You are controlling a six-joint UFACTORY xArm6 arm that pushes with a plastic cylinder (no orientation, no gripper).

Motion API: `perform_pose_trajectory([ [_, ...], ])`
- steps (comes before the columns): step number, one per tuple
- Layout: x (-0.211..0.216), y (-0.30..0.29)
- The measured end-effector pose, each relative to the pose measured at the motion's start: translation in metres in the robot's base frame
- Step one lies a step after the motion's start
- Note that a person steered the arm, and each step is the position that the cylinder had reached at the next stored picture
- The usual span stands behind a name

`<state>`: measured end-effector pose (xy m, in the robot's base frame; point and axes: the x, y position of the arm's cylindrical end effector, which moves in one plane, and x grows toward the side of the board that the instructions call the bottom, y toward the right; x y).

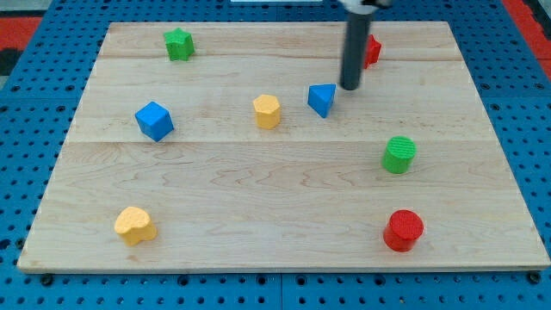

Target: Slide the green circle towards the top center

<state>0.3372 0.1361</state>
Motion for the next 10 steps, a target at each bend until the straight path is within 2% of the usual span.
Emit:
perform_pose_trajectory([
  [1, 0.059, 0.077],
  [2, 0.146, 0.129],
  [3, 0.169, 0.08],
  [5, 0.134, 0.051],
  [7, 0.135, 0.051],
  [9, 0.092, 0.04],
  [10, 0.154, 0.076],
])
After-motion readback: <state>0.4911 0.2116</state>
